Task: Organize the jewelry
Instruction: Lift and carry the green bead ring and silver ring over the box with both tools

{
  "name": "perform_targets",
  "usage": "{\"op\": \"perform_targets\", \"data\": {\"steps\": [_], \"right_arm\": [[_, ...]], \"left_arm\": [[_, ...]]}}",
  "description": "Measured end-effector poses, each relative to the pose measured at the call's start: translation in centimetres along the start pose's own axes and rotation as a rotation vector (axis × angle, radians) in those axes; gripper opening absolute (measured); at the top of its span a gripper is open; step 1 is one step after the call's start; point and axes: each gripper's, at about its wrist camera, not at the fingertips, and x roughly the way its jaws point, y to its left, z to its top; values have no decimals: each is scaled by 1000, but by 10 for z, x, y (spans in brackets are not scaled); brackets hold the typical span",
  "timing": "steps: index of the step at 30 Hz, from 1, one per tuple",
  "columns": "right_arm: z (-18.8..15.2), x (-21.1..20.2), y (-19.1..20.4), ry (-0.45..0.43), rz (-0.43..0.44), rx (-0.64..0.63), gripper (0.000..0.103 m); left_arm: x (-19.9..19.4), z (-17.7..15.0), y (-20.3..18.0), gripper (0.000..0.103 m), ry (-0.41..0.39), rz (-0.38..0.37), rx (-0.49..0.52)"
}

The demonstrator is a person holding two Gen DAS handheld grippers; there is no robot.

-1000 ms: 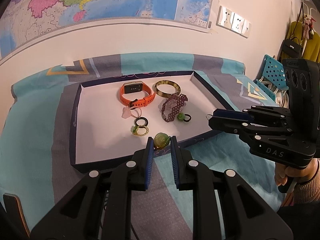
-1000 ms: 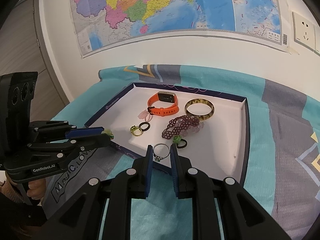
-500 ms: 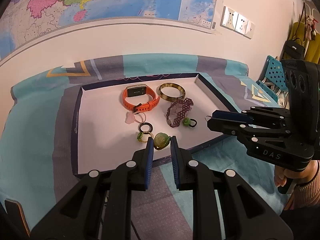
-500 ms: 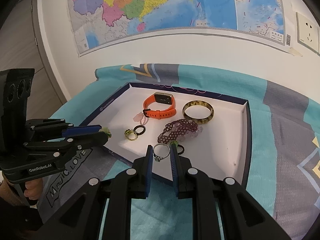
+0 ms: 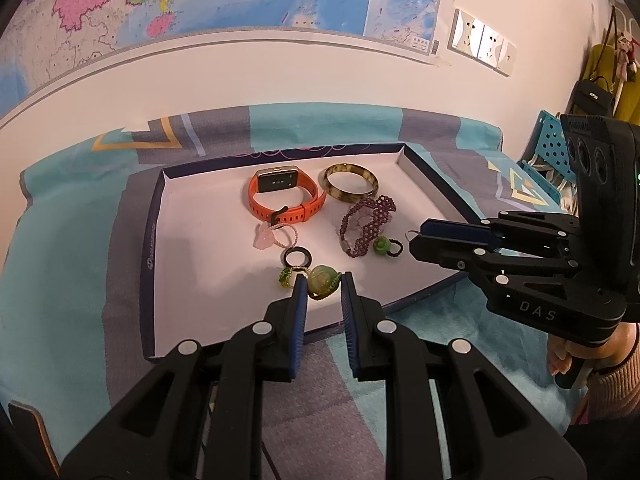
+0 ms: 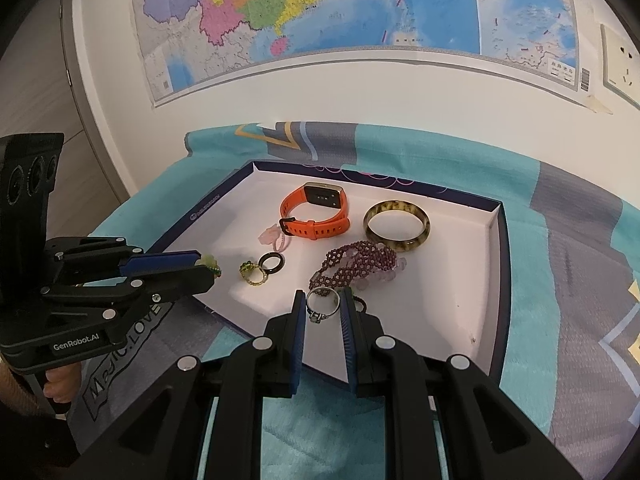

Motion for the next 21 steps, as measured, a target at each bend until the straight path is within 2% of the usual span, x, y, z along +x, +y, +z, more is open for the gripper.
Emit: {"op": "perform_targets", "data": {"steps": [21], "right_arm": [[1,10,-1,17,-7,-1,16]], "left_arm": [[12,4,2,18,16,8,-2]]}}
